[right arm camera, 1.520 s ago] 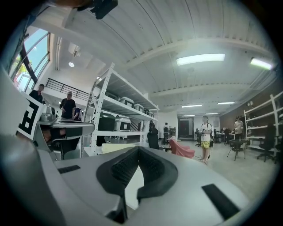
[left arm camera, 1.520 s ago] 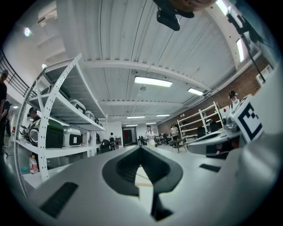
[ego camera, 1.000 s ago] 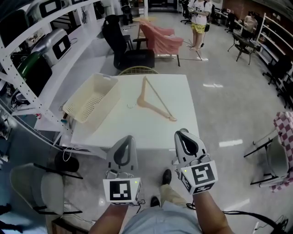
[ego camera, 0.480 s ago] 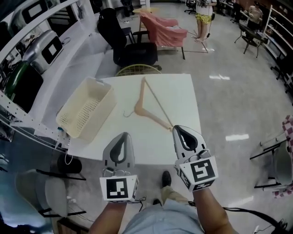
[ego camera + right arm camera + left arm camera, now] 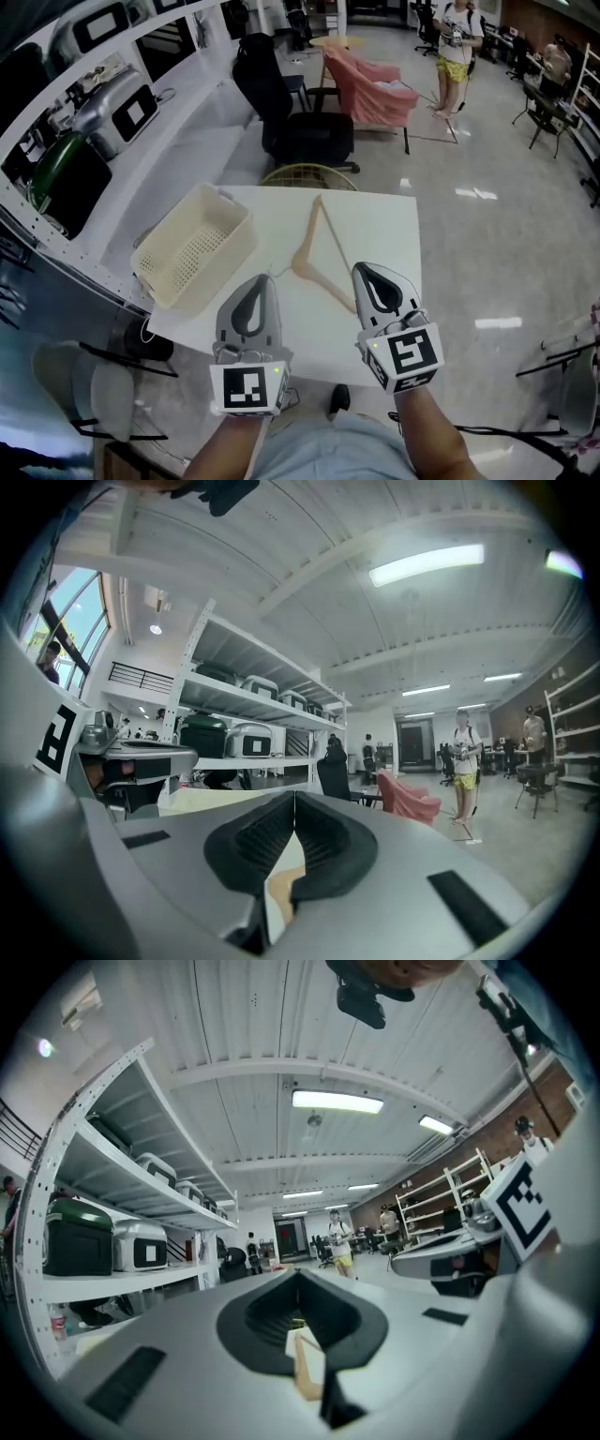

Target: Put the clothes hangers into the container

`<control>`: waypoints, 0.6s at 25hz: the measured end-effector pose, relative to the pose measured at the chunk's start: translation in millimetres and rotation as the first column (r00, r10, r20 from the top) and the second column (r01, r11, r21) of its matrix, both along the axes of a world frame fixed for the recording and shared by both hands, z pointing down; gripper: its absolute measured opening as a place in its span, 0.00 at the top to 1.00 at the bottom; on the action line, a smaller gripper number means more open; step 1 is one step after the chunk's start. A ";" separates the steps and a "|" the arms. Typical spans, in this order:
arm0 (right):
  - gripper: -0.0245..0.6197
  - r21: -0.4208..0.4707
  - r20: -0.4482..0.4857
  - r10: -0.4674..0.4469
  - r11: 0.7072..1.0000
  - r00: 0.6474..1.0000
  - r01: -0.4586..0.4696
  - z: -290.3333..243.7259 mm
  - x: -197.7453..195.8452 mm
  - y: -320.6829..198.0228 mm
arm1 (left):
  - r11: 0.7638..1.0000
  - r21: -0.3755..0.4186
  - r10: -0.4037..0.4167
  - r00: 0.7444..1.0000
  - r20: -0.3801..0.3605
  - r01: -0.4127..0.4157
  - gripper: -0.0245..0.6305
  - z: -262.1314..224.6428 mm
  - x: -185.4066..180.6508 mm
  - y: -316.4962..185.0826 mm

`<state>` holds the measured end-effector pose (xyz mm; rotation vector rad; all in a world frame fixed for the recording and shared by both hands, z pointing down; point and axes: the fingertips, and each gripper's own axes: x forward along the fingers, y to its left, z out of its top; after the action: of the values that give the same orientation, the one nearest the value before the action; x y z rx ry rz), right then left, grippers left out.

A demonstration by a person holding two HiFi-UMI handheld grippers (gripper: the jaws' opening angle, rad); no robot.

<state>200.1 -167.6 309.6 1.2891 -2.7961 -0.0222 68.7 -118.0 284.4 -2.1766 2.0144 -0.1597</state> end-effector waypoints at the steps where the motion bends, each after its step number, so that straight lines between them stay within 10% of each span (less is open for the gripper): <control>1: 0.94 0.004 0.001 -0.008 1.000 1.000 0.008 -1.6 -1.9 -4.8 | 1.000 -0.002 -0.009 1.000 -0.006 0.009 0.94 -1.3 -0.9 -2.1; 15: 0.94 -0.012 -0.043 -0.037 0.999 0.998 0.037 15.2 -45.2 -61.8 | 0.999 -0.022 -0.043 0.997 -0.068 0.042 0.94 6.6 -44.3 -54.1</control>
<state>154.9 -229.4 324.8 1.2197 -2.7792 -0.0364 24.4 -172.1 291.0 -2.1816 2.1057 -0.1128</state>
